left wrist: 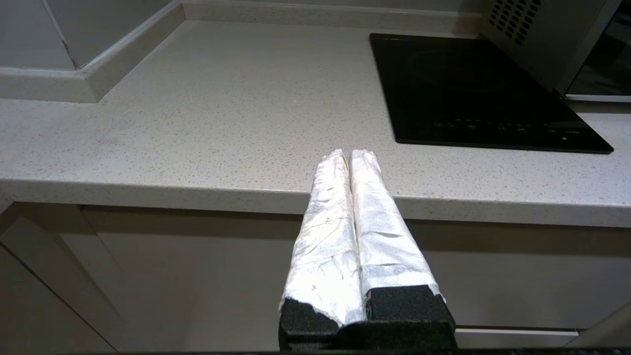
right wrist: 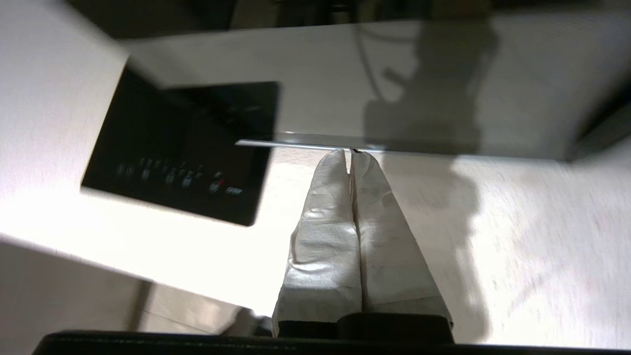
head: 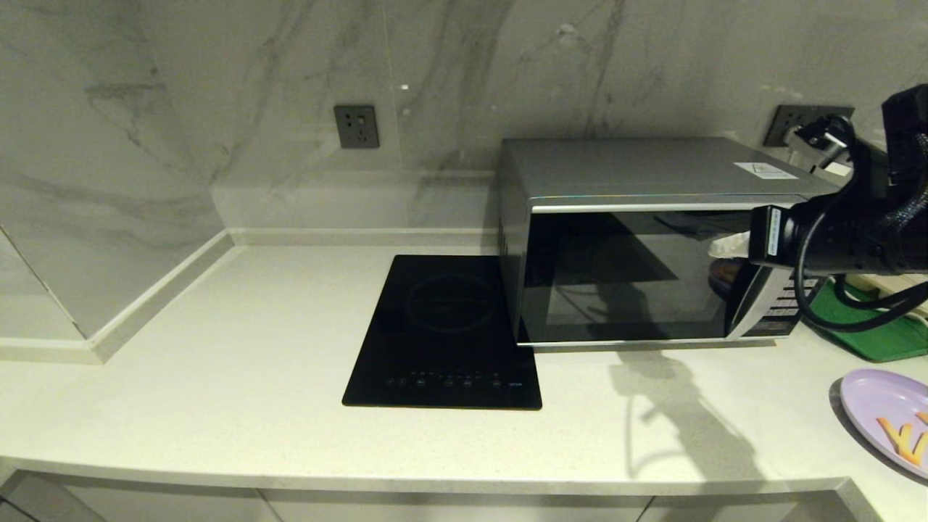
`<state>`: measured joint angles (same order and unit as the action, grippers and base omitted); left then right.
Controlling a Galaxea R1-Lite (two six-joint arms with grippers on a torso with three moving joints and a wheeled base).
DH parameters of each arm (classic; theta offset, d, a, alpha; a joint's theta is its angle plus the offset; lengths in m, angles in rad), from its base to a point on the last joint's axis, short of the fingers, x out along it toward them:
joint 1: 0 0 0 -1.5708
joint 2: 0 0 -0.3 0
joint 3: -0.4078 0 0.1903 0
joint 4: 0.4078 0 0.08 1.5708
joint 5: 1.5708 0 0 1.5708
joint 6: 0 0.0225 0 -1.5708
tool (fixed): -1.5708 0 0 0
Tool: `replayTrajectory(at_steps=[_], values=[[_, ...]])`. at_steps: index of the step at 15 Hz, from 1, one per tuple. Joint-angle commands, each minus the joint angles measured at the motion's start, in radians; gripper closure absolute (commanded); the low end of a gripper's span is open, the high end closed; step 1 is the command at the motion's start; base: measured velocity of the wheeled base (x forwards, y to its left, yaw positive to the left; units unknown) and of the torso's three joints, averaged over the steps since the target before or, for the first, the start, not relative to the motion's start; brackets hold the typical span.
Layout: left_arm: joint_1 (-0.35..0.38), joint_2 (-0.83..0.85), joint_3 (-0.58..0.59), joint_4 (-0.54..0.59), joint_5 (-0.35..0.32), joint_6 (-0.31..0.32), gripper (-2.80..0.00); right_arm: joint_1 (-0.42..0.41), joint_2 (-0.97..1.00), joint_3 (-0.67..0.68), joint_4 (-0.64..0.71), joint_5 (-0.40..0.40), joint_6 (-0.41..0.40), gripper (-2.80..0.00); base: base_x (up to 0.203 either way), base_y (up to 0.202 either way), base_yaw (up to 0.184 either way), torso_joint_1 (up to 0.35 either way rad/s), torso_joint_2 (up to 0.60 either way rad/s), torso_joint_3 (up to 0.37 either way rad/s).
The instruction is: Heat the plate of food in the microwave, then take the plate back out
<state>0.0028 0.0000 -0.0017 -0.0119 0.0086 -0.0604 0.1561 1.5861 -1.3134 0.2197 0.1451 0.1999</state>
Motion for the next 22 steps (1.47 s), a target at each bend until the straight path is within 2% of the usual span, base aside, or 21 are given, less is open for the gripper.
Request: replayTrajectory(at_steps=[1, 5, 7, 13, 17, 22], values=[[0.000, 0.000, 0.000, 0.000, 0.001, -0.001, 0.00, 0.051, 0.062, -0.051, -0.002, 0.001, -0.089, 0.00, 0.000, 0.000, 0.000, 0.000, 0.00, 0.000], [0.000, 0.000, 0.000, 0.000, 0.001, -0.001, 0.00, 0.107, 0.185, -0.176, -0.005, 0.006, -0.224, 0.00, 0.000, 0.000, 0.000, 0.000, 0.00, 0.000], [0.000, 0.000, 0.000, 0.000, 0.001, -0.001, 0.00, 0.127, 0.217, -0.207, -0.005, 0.009, -0.316, 0.00, 0.000, 0.000, 0.000, 0.000, 0.00, 0.000], [0.000, 0.000, 0.000, 0.000, 0.001, -0.001, 0.00, 0.174, 0.263, -0.257, -0.006, 0.067, -0.421, 0.00, 0.000, 0.000, 0.000, 0.000, 0.00, 0.000], [0.000, 0.000, 0.000, 0.000, 0.001, -0.001, 0.00, 0.223, 0.319, -0.249, -0.183, 0.076, -0.444, 0.00, 0.000, 0.000, 0.000, 0.000, 0.00, 0.000], [0.000, 0.000, 0.000, 0.000, 0.001, -0.001, 0.00, 0.298, 0.386, -0.314, -0.209, 0.065, -0.447, 0.00, 0.000, 0.000, 0.000, 0.000, 0.00, 0.000]])
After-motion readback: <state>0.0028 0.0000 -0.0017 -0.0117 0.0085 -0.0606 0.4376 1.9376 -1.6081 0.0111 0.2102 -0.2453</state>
